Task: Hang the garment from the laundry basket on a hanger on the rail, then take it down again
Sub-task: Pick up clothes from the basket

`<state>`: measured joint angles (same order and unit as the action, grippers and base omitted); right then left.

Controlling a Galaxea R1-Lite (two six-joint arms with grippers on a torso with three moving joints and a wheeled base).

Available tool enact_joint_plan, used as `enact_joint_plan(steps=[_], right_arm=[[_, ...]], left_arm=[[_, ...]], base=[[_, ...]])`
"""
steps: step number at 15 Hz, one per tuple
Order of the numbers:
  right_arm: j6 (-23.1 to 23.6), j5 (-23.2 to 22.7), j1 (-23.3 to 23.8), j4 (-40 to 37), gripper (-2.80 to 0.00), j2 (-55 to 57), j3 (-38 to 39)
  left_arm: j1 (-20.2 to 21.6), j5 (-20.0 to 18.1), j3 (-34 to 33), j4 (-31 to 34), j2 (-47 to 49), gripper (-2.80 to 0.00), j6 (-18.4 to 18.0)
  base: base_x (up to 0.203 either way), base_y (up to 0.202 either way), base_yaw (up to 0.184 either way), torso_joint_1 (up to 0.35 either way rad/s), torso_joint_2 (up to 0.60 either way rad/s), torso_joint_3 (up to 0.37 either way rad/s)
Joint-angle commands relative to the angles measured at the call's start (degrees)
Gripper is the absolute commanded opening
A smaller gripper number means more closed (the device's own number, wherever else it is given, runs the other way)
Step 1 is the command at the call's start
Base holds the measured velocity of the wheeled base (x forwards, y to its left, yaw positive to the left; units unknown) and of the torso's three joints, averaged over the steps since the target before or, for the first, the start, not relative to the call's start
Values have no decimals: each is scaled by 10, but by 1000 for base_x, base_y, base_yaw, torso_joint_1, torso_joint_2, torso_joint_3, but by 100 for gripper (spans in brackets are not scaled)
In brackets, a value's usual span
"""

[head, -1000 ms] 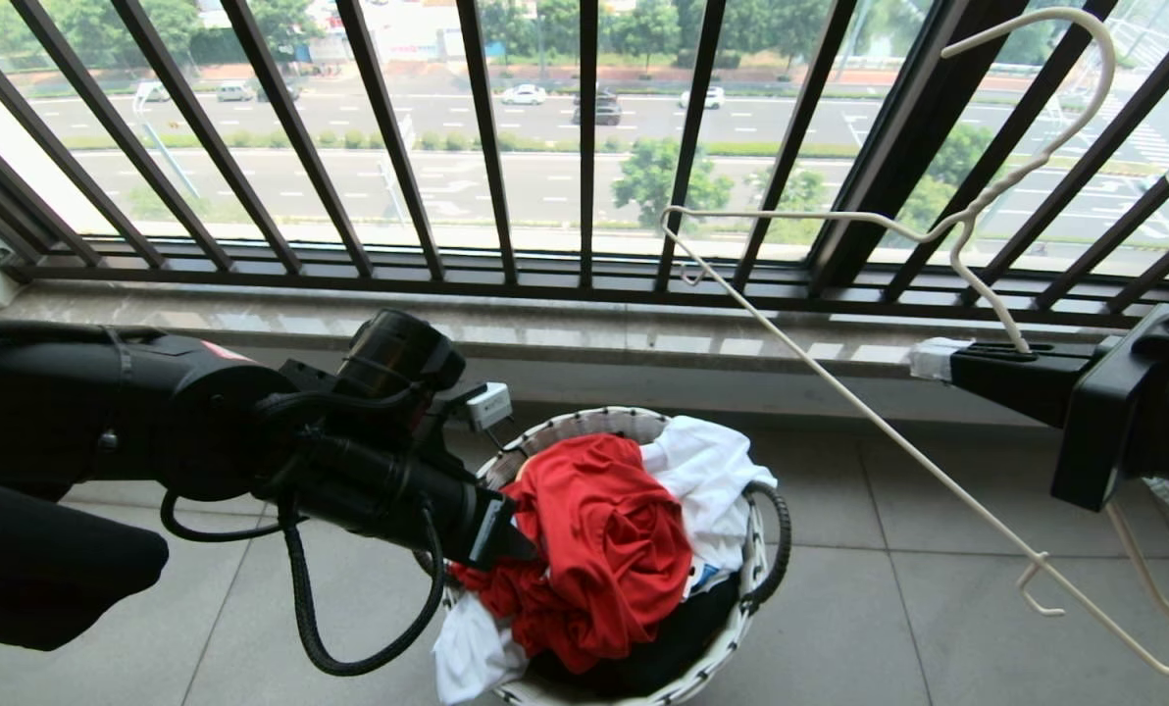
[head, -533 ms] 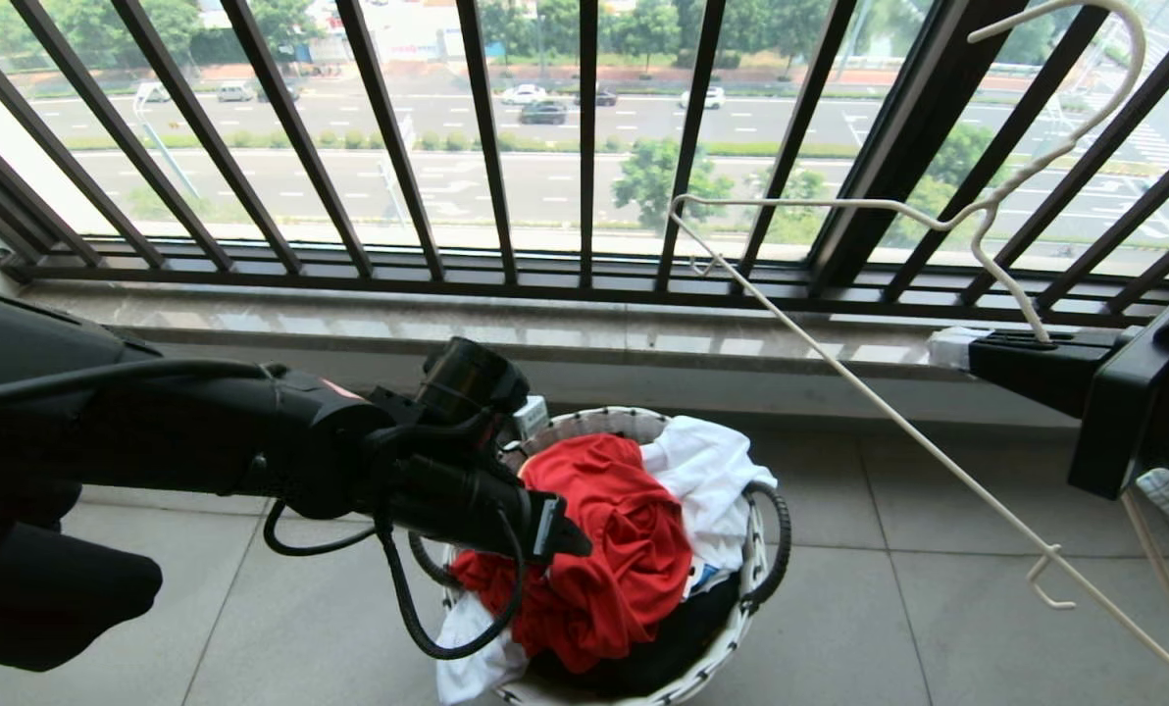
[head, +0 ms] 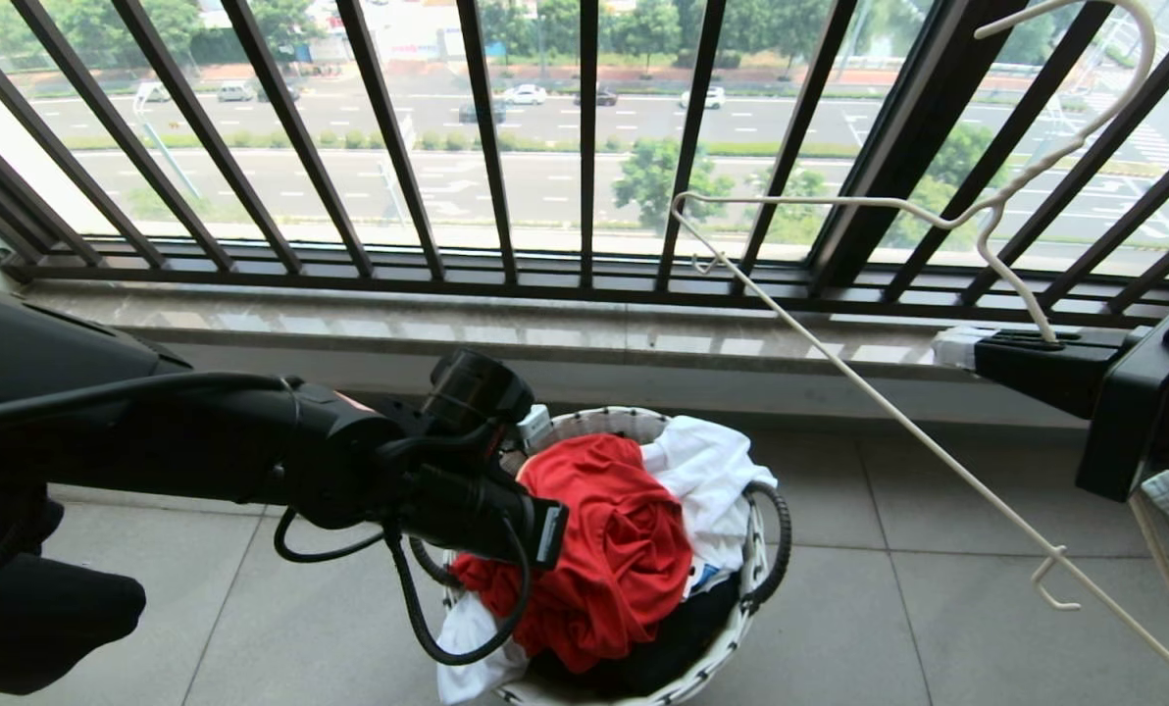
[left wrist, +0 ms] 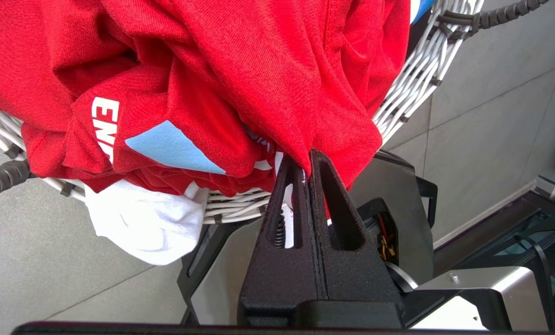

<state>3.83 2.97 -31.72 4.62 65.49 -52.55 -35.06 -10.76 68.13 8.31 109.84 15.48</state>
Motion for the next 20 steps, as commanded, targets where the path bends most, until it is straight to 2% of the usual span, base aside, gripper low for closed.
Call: enact_joint_plan(steps=[1,4,6,8,10,11,14,15,18,20], right_arm=[[0,0,0,0,-280,0,0],[0,0,0,0,-280,-1,1],[7,0,0,0,-280,-4,2],[14,0,0,0,-280,-10,2],[17,0,0,0,-280,-12,2],[17,0,0,0,-280,-12,2],[17,0,0,0,-280,-12,2],[17,0,0,0,-280,-12,2],[17,0,0,0,-280,-12,2],[17,0,0,0,-280,-11,3]], left_arm=[[0,5,1,1,-3,-280,1],[0,49,3,3,-14,-280,1],[-6,105,4,11,-26,-280,2],[-21,129,25,103,-45,-280,0],[-36,141,72,249,-51,-280,-5],[-45,144,84,294,-53,-280,-19],[-61,147,61,309,-54,-280,-51],[-61,150,49,313,-42,-280,-83],[-58,176,35,318,-21,-280,-103],[-54,189,13,318,-36,-280,-140]], base=[[0,0,0,0,0,0],[0,0,0,0,0,0],[0,0,0,0,0,0],[0,0,0,0,0,0],[0,0,0,0,0,0],[0,0,0,0,0,0],[0,0,0,0,0,0],[0,0,0,0,0,0],[0,0,0,0,0,0],[0,0,0,0,0,0]])
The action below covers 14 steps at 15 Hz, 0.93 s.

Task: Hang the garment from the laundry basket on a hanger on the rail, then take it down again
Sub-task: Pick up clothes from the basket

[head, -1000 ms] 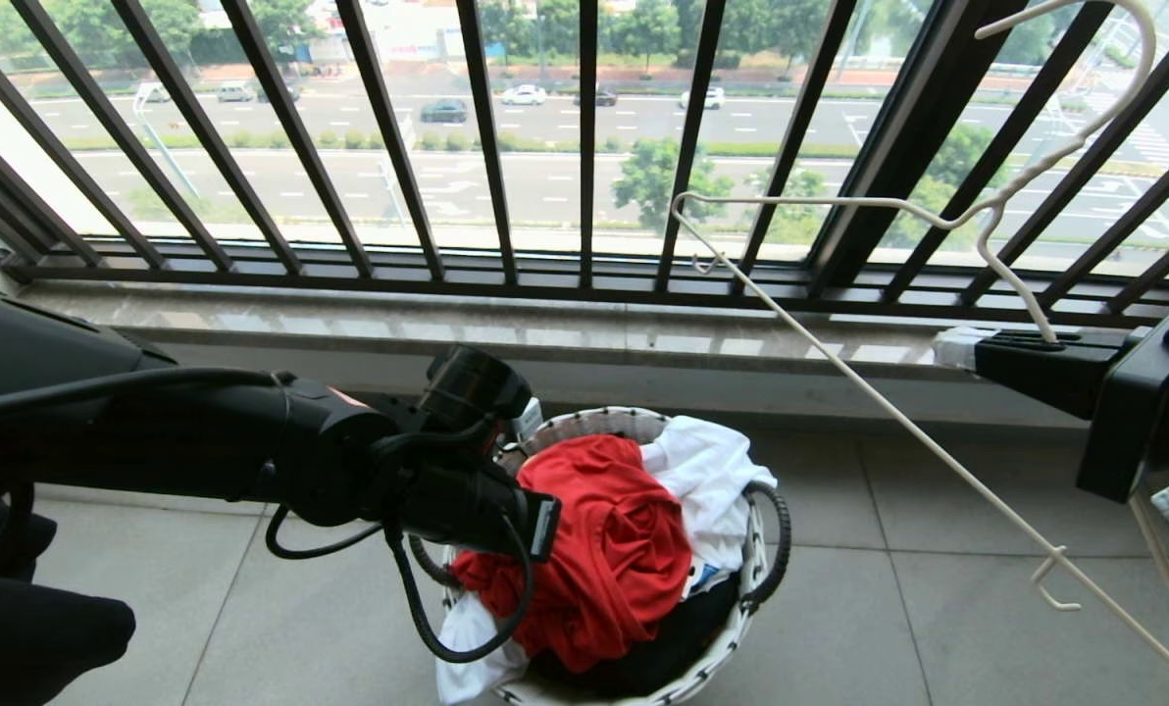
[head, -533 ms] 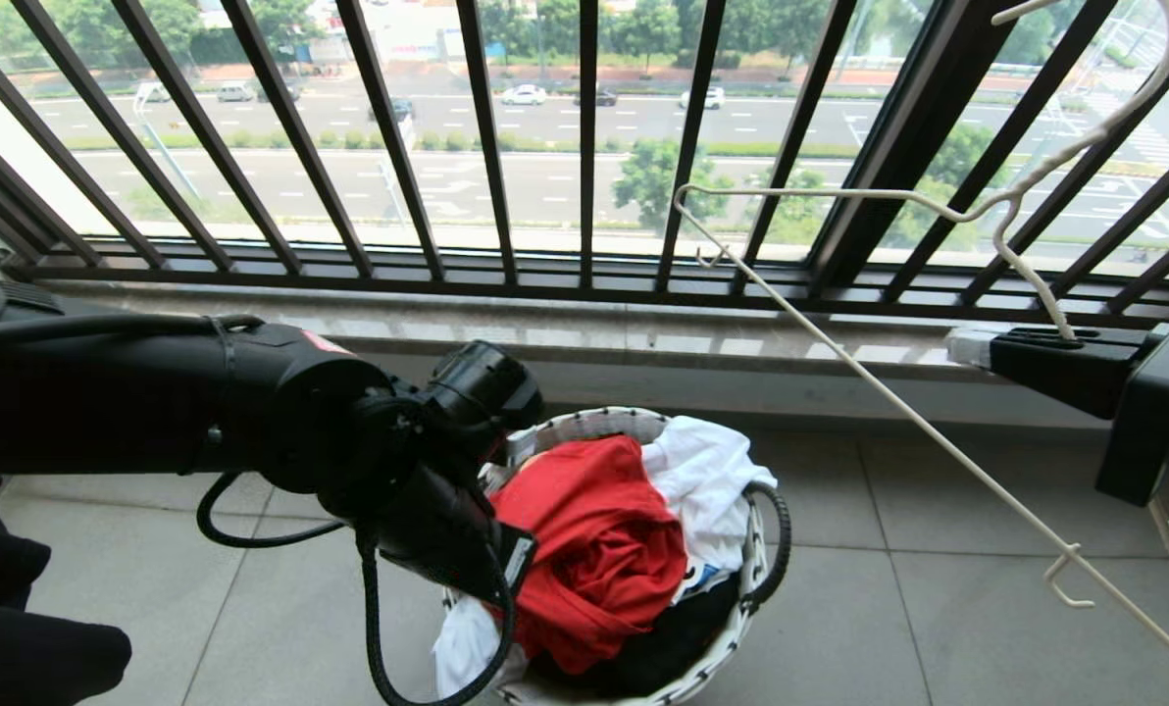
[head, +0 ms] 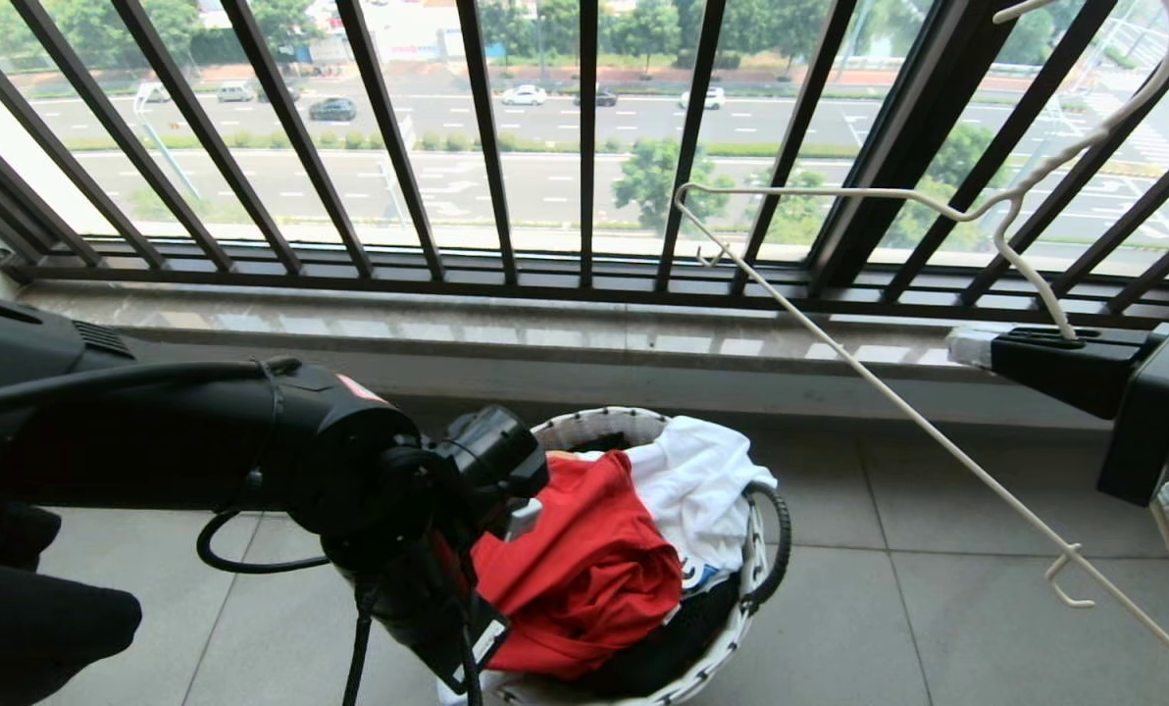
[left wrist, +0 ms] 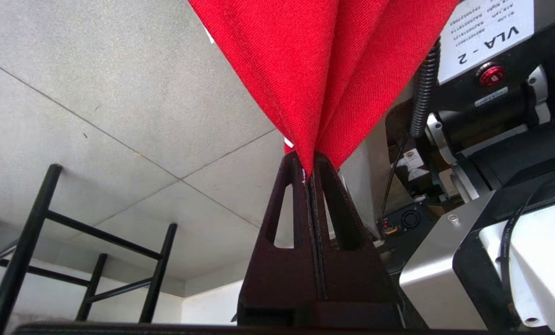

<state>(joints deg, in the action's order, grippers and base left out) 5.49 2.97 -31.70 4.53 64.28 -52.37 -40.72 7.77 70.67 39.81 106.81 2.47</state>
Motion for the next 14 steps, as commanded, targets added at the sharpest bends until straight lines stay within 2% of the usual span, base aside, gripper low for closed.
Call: enact_joint_plan(steps=[1,2,4,7,12,14], right_arm=[[1,0,0,0,-280,2,1],[1,0,0,0,-280,2,1],[1,0,0,0,-280,2,1],[1,0,0,0,-280,5,1],[1,0,0,0,-280,6,1],[1,1,0,0,-280,6,1]], left_arm=[[14,24,-20,2,-11,-280,-27],[32,48,-18,0,-8,-280,-30],[73,63,0,-2,-12,-280,-34],[96,65,15,-2,-53,-280,-34],[159,66,53,-2,-54,-280,-32],[162,67,53,0,-53,-280,-34]], base=[[0,0,0,0,0,0],[0,0,0,0,0,0],[0,0,0,0,0,0],[0,0,0,0,0,0],[0,0,0,0,0,0],[0,0,0,0,0,0]])
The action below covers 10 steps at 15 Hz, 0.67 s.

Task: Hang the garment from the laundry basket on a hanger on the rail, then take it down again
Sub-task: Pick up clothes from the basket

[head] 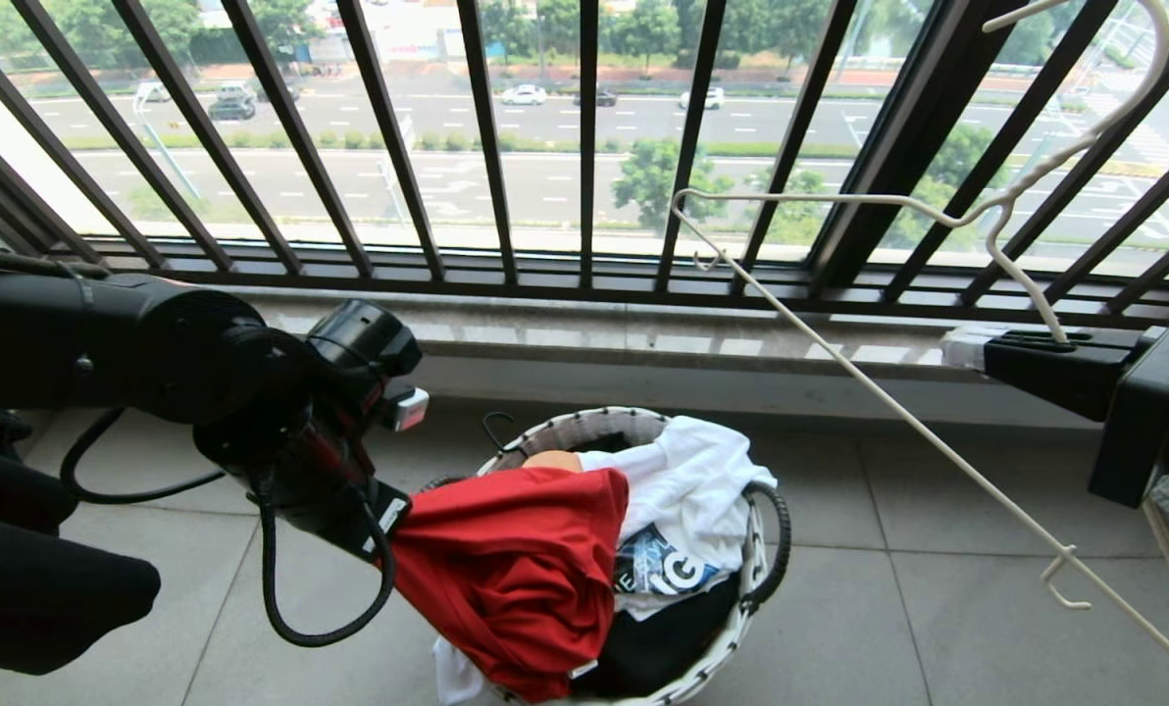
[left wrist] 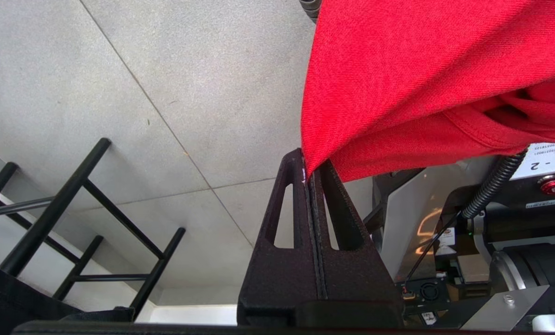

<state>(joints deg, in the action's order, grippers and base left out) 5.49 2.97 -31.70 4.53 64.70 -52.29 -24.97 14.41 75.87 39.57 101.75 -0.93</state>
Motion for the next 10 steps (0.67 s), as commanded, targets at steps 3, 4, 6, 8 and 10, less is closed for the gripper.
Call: enact_joint_plan(steps=[3,4,6,8,10], right_arm=[[1,1,0,0,-280,4,0],[1,1,0,0,-280,3,0],[1,1,0,0,-280,3,0],[1,1,0,0,-280,3,0],[1,1,0,0,-280,3,0]], left_arm=[[-3,38,-2,0,26,-280,5],[-6,41,-1,-1,36,-280,7],[-16,41,-3,-1,39,-280,9],[-19,40,-3,-1,36,-152,9],[-32,39,-3,0,18,0,10]], base=[[0,0,0,0,0,0],[0,0,0,0,0,0],[0,0,0,0,0,0],[0,0,0,0,0,0],[0,0,0,0,0,0]])
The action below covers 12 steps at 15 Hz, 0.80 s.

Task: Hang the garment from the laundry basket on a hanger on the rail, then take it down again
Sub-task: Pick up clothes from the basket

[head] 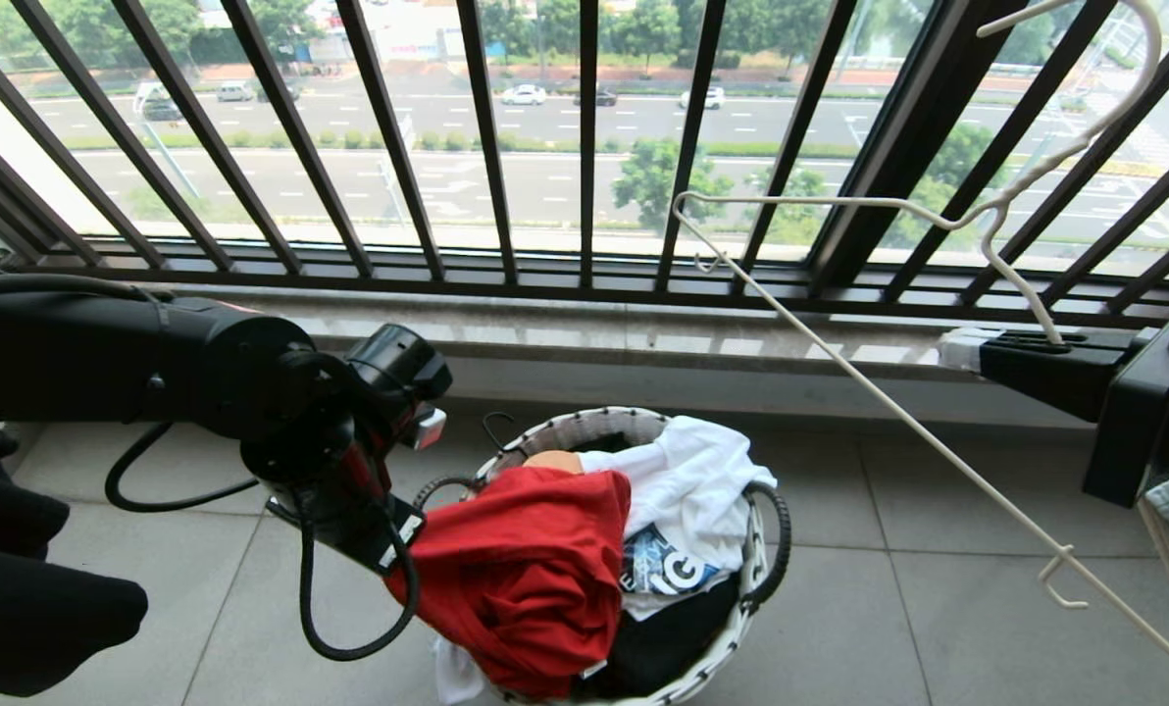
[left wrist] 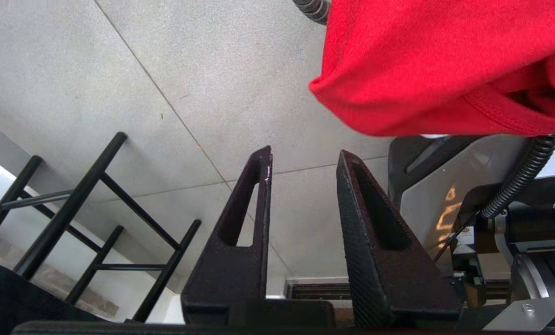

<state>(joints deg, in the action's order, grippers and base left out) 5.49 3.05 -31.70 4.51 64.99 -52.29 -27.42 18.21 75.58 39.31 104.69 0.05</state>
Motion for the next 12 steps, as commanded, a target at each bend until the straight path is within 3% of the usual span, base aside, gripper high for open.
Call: enact_joint_plan(steps=[1,3,6,7,8,10,12], right_arm=[[1,0,0,1,-280,1,0],[1,0,0,1,-280,1,0],[1,0,0,1,-280,1,0],[1,0,0,1,-280,1,0],[1,0,0,1,-280,-1,0],[1,1,0,1,-280,-7,0],[1,1,6,1,-280,-9,0]], left_arm=[[-16,0,-3,4,-26,0,1],[-35,-14,-9,5,-64,0,2],[-47,-107,-12,5,-108,0,-1],[-48,-134,-15,5,-111,-225,-5],[-52,-146,-24,4,-110,-280,-16],[-72,-159,-26,2,-93,-280,-33],[-105,-158,18,3,-51,-280,-56]], base=[[0,0,0,0,0,0],[0,0,0,0,0,0],[0,0,0,0,0,0],[0,0,0,0,0,0],[0,0,0,0,0,0],[0,0,0,0,0,0],[0,0,0,0,0,0]])
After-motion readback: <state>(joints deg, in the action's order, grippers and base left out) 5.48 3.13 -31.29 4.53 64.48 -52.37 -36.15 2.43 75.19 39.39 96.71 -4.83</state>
